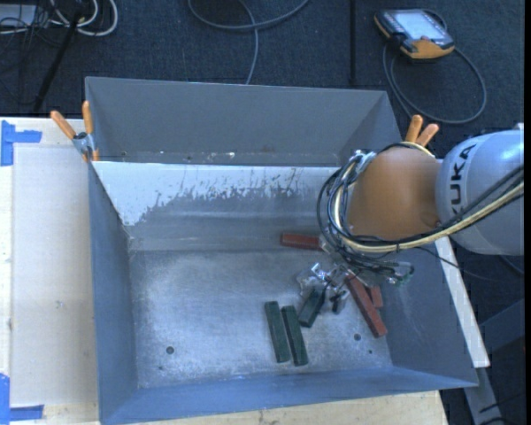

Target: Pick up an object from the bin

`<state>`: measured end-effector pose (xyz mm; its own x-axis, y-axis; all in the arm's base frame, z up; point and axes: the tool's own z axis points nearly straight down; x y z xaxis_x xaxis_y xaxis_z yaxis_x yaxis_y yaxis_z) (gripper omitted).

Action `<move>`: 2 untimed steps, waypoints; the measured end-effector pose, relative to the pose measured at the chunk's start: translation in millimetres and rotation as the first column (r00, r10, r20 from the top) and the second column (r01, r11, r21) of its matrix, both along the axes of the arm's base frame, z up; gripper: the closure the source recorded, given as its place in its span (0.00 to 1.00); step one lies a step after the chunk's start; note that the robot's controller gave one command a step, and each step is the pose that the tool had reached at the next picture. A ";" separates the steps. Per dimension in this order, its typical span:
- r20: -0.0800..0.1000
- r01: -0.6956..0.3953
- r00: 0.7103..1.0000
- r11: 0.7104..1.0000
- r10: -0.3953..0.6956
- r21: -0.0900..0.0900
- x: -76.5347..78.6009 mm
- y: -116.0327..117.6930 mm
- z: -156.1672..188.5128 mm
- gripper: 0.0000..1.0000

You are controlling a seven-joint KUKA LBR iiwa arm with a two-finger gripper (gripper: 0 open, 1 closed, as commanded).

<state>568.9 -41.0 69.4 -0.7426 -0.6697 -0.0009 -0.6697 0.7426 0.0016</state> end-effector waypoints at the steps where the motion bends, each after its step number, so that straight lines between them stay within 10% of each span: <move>1: 0.003 0.014 1.000 1.000 -0.014 0.000 12.3 8.6 157.4 1.00; 2: 0.001 0.018 1.000 1.000 -0.018 0.000 11.9 7.8 156.8 0.00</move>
Offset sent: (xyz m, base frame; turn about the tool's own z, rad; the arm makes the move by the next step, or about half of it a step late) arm 0.0000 0.0000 0.0000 0.0000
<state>580.7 -33.2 226.2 -0.7543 -0.6565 -0.0021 -0.6565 0.7543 0.0010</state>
